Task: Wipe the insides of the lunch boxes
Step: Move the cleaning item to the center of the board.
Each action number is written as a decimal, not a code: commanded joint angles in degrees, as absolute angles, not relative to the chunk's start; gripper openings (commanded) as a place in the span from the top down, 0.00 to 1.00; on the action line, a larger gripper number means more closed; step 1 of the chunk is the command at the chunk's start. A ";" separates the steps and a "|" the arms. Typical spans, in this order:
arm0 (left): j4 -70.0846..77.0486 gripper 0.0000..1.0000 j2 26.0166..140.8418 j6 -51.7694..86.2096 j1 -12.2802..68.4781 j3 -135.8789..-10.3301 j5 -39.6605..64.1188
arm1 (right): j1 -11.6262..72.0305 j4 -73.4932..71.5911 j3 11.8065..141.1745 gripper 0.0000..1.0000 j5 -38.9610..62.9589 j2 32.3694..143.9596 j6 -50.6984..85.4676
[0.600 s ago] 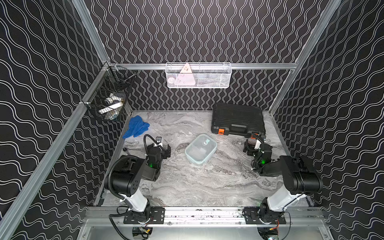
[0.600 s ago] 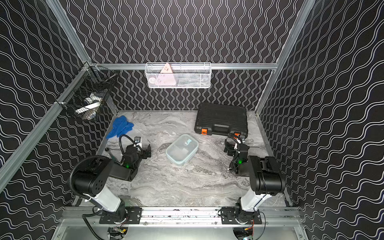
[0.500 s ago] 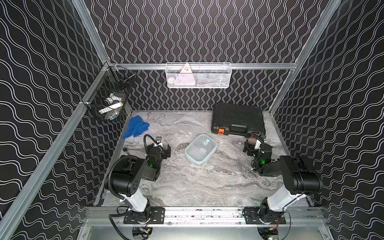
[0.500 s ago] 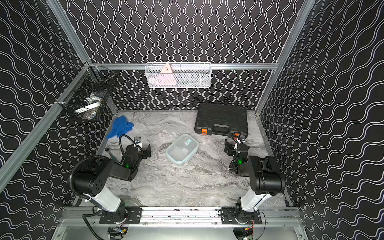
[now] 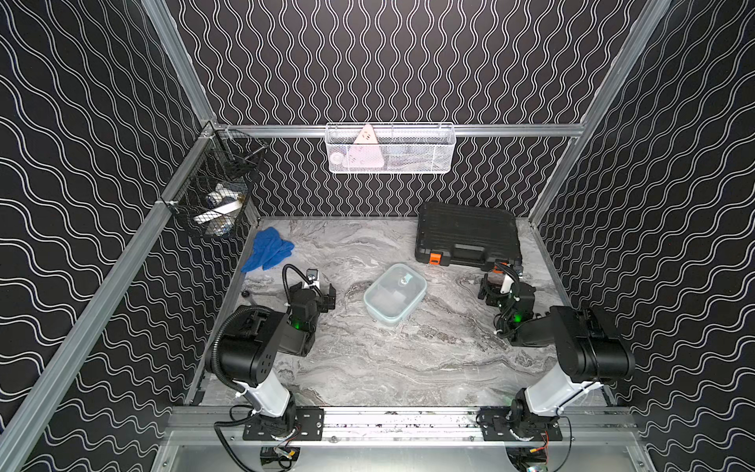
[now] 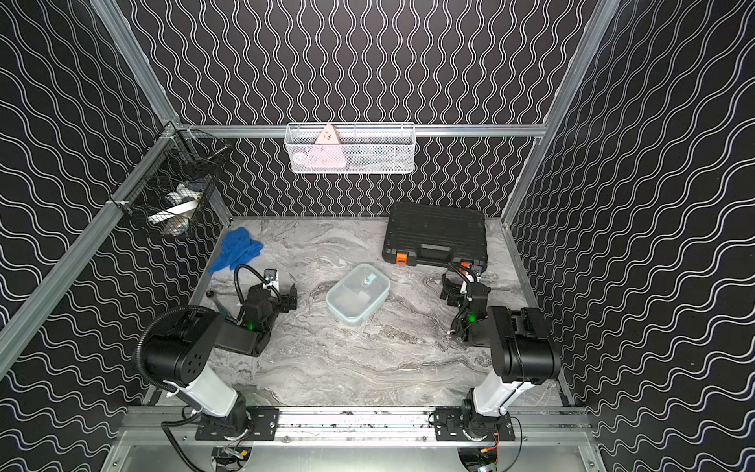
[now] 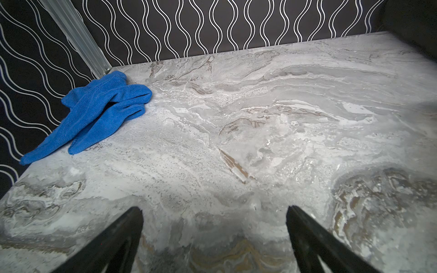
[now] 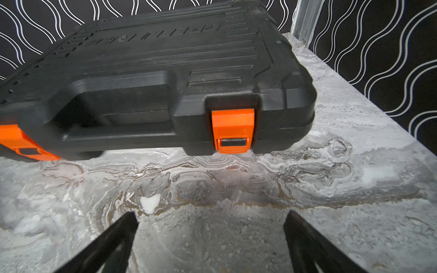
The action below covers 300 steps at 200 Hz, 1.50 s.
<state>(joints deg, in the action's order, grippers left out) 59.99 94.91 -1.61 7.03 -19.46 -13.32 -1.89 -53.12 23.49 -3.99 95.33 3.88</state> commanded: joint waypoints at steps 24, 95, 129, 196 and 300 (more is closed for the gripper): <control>61.88 0.01 94.79 -2.11 6.94 -19.75 -13.45 | -1.85 -54.40 23.73 0.00 -3.95 95.31 4.23; 59.92 0.01 93.34 -0.93 7.03 -20.29 -17.60 | -1.81 -41.91 28.61 0.02 -4.77 91.24 4.41; 26.57 0.01 85.60 5.06 8.51 -34.63 -29.36 | -1.76 -14.22 43.16 0.06 -0.08 88.70 10.89; 4.04 0.01 68.69 16.82 10.36 -41.19 -25.34 | 1.54 -5.55 53.51 0.18 18.82 86.19 19.83; -10.02 0.01 72.65 22.17 -0.41 -54.40 -7.29 | 30.83 16.48 71.40 0.15 10.38 90.93 0.11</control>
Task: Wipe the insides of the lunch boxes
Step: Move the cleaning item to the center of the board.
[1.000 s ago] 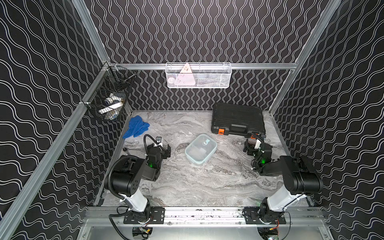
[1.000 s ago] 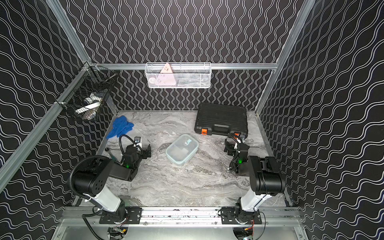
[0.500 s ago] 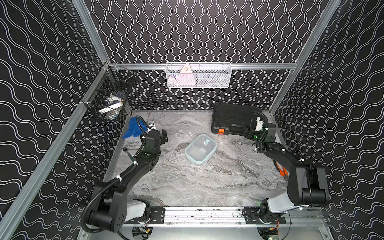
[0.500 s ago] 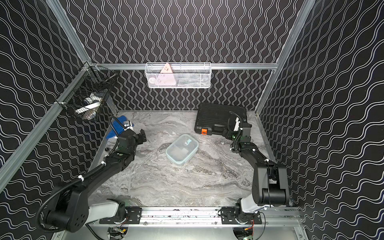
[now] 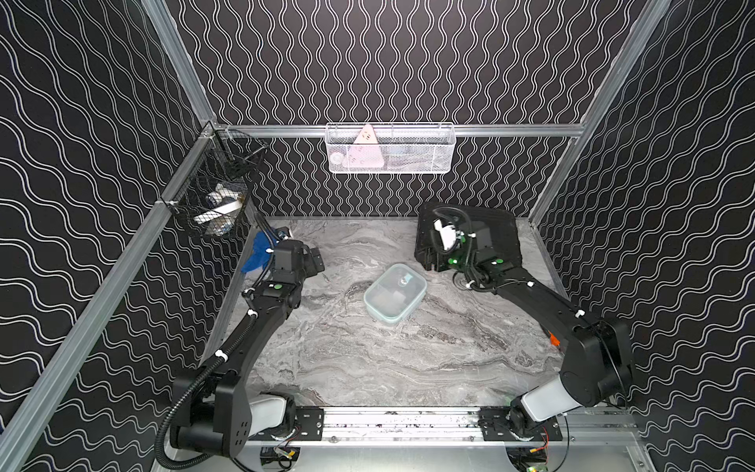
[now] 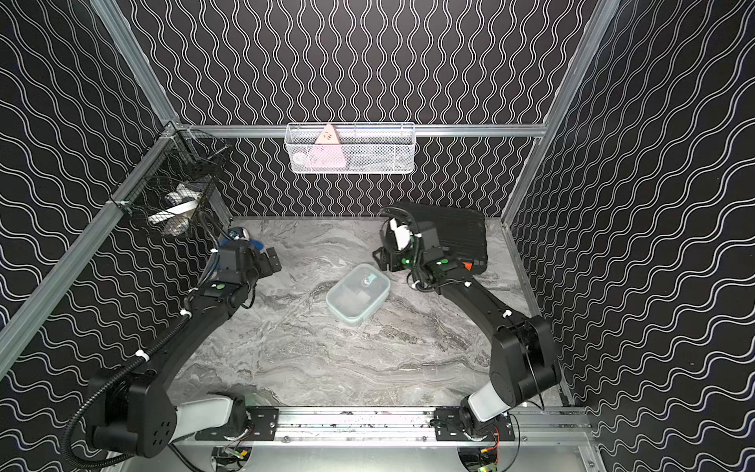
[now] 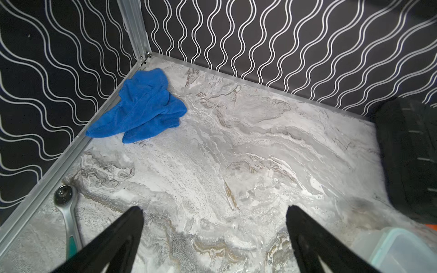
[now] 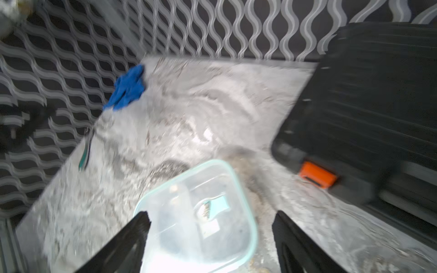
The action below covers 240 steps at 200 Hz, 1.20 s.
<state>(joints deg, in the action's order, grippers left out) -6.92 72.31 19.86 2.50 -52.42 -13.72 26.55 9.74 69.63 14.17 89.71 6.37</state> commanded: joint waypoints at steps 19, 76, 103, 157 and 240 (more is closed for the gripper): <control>-11.71 0.01 74.20 24.30 -6.04 -55.54 -1.01 | 34.48 17.52 72.89 0.15 9.28 92.44 -1.41; -10.03 0.01 76.88 29.84 -15.03 -53.22 8.31 | 43.05 23.37 81.23 0.14 2.13 100.44 -4.85; -9.10 0.01 77.68 29.95 -15.03 -52.39 10.60 | 43.33 26.94 82.80 0.12 -2.55 102.35 -4.53; -11.98 0.01 84.27 30.50 -17.30 -57.52 8.28 | 39.53 26.76 77.82 0.09 -5.08 100.18 0.37; -19.58 0.01 100.23 24.32 -17.31 -74.09 -0.83 | 26.39 16.40 68.64 0.10 14.19 98.70 9.41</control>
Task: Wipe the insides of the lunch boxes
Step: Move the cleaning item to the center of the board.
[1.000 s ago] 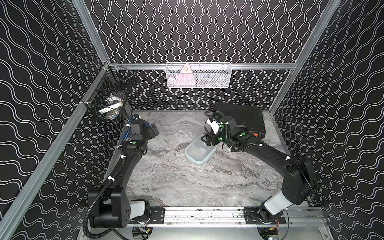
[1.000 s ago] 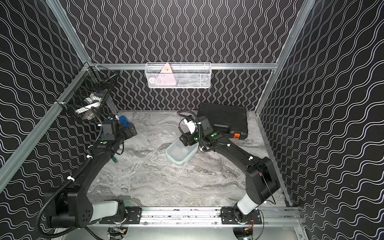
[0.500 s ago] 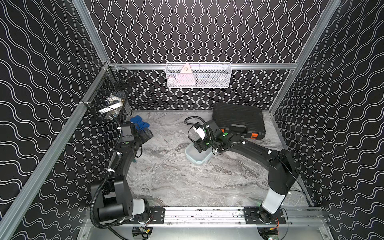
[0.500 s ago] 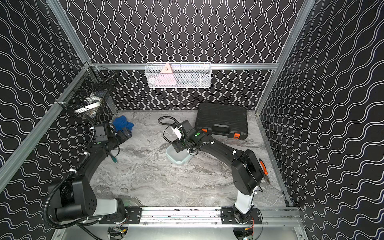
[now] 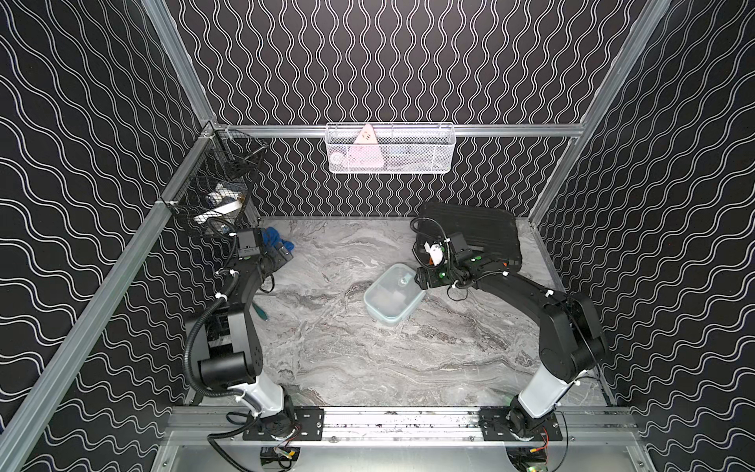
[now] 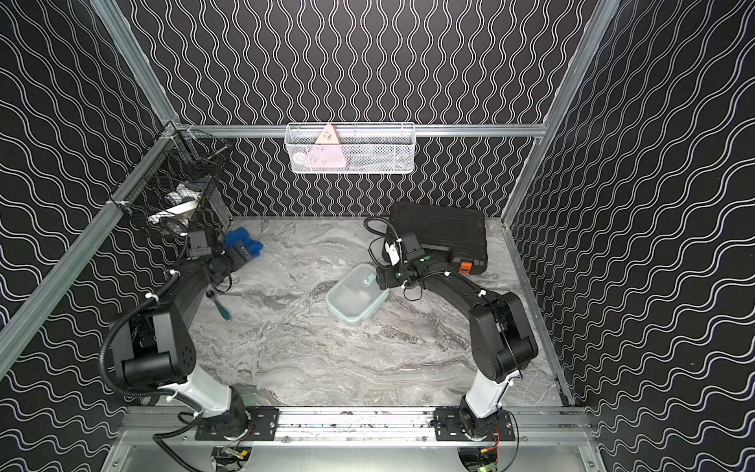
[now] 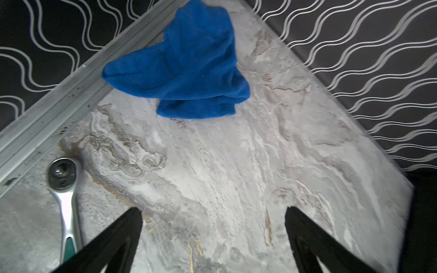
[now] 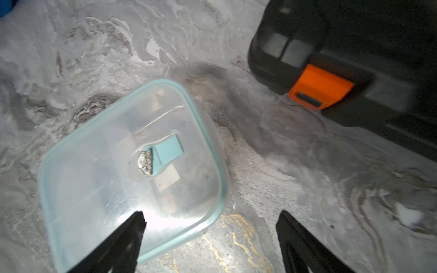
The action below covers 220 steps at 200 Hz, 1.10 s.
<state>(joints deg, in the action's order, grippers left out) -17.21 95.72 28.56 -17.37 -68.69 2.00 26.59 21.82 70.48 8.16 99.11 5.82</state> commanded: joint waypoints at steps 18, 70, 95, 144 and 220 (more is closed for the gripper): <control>-21.15 0.01 104.07 22.72 -17.31 -78.05 -1.12 | 26.40 15.14 67.64 0.10 14.48 98.72 10.15; -20.13 0.08 115.02 18.41 -17.15 -87.11 -0.18 | 24.09 12.47 63.44 0.10 15.57 97.10 11.30; -19.88 0.10 120.51 16.16 -15.49 -91.16 -1.85 | 23.32 12.79 62.67 0.10 14.82 96.00 10.80; -20.62 0.14 128.83 13.17 -12.37 -98.18 -8.32 | 22.10 15.41 63.40 0.10 12.85 95.95 9.43; -24.61 0.16 138.48 13.23 -11.34 -104.90 -9.54 | 20.77 17.55 64.55 0.10 11.97 97.70 9.19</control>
